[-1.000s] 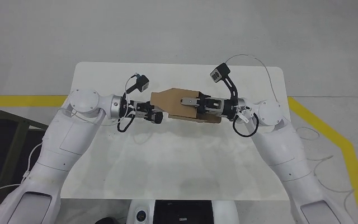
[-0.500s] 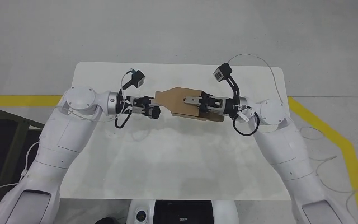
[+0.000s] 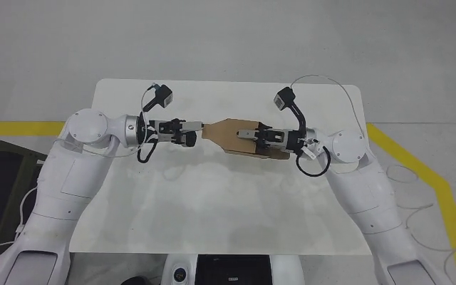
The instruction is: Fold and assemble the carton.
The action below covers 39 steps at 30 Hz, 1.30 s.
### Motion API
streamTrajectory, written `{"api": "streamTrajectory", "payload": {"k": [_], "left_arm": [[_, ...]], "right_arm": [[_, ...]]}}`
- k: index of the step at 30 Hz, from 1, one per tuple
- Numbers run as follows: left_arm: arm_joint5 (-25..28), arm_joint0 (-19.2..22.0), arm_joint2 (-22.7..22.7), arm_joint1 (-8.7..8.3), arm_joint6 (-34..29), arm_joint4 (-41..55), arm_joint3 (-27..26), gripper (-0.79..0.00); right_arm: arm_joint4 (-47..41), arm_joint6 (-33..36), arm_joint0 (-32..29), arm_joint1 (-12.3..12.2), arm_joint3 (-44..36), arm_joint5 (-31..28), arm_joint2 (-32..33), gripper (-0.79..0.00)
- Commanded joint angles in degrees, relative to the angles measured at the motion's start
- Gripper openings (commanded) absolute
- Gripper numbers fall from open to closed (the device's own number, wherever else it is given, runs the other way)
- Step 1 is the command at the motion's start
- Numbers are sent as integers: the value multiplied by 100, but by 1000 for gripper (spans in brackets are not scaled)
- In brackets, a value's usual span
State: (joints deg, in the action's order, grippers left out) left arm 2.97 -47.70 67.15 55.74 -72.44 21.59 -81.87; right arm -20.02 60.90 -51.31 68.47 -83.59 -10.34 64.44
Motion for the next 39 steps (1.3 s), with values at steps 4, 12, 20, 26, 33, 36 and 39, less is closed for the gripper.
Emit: {"api": "streamTrajectory", "payload": {"k": [4,12,20,26,33,36,39], "left_arm": [[-127,121,-220,30,180,-363,159,0],[-154,174,-303,43,211,-420,286,0],[-60,168,-382,72,267,-286,205,0],[-21,189,-384,78,281,-245,277,0],[15,160,-459,102,255,-111,264,0],[47,163,-488,117,248,-29,267,0],[59,168,-523,132,227,55,273,0]], "right_arm": [[-120,-37,19,4,-66,-37,2,-785],[-245,-42,30,4,-137,-58,-4,-785],[-439,-111,105,52,-97,-150,-171,-785],[-552,-127,114,63,-53,-201,-183,-785],[-769,-139,148,100,-40,-302,-264,-785],[-809,-153,172,114,-29,-329,-300,-785],[-850,-153,184,126,-14,-355,-327,-785]]}}
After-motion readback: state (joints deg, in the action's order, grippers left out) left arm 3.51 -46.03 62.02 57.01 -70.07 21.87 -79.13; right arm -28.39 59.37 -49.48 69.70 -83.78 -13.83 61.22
